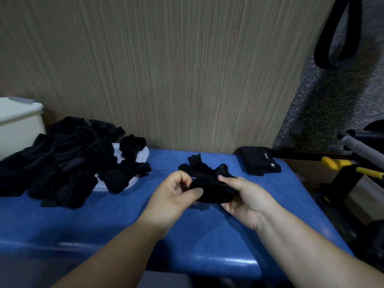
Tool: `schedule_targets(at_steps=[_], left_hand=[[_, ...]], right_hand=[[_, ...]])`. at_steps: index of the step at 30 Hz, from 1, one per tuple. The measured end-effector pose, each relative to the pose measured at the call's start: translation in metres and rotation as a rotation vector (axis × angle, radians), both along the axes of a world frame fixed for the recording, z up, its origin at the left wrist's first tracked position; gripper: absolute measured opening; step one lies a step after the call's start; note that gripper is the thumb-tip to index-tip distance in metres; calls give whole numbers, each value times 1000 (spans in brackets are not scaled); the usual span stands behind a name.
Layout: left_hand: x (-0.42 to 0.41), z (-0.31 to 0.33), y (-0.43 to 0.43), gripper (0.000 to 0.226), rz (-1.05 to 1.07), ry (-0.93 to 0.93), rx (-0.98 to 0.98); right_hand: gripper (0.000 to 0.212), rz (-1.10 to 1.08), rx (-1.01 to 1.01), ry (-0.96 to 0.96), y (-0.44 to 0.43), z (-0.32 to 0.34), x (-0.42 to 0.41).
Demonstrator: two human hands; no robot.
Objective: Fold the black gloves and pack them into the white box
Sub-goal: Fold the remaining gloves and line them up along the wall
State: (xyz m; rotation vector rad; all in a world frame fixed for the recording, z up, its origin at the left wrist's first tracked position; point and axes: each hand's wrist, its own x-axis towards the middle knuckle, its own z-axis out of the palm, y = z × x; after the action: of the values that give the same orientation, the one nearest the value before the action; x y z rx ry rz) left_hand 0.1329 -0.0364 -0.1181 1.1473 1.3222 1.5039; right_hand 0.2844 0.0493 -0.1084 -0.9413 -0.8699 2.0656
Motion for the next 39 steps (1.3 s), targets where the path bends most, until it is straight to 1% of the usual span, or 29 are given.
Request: schedule_targets(at_steps=[2, 3, 6, 8, 11, 13, 15, 18, 20, 22, 23, 25, 27, 30, 33, 36, 39], left_hand=[[1, 2, -2, 19, -16, 6, -8], [2, 3, -2, 20, -5, 26, -15], [-1, 0, -1, 34, 94, 115, -50], [-4, -3, 1, 38, 126, 180, -74], [-6, -4, 1, 31, 40, 289, -109], [-4, -5, -1, 33, -53, 338, -135], [-1, -3, -2, 31, -104, 294, -147], [-2, 1, 1, 19, -73, 51, -200], [-4, 1, 4, 22, -8, -72, -239], [-4, -1, 5, 41, 33, -60, -281], [-3, -1, 5, 42, 47, -69, -297], [-1, -2, 6, 30, 81, -134, -311], [-2, -4, 7, 28, 110, -150, -295], [-3, -1, 5, 30, 119, -124, -240], [-2, 1, 4, 26, 97, -99, -203], [-1, 1, 2, 21, 69, -64, -171], [0, 3, 1, 16, 90, -52, -185]], right_hand=[[34, -40, 45, 9, 2, -2, 0], [32, -65, 61, 5, 2, -2, 1], [32, -136, 61, 6, 6, -3, 2], [33, -168, 42, 3, 10, -3, 5], [29, -208, 28, 2, 13, -3, 7], [30, -197, 35, 6, 13, -4, 6], [26, -176, 42, -7, 11, -4, 5], [24, -129, 46, 14, 11, -5, 4], [25, -83, 44, 32, 8, -5, 3], [26, -31, 45, 44, 5, -6, 1], [28, -7, 48, 53, 3, -7, -1], [31, 26, 53, 66, -1, -7, -4], [32, 36, 63, 64, -2, -8, -7], [23, 28, 84, -20, -2, -8, -6], [28, 23, 121, -118, -2, -9, -5], [17, -43, 175, -225, 0, -8, -3], [4, -72, 173, -231, 3, -5, 0]])
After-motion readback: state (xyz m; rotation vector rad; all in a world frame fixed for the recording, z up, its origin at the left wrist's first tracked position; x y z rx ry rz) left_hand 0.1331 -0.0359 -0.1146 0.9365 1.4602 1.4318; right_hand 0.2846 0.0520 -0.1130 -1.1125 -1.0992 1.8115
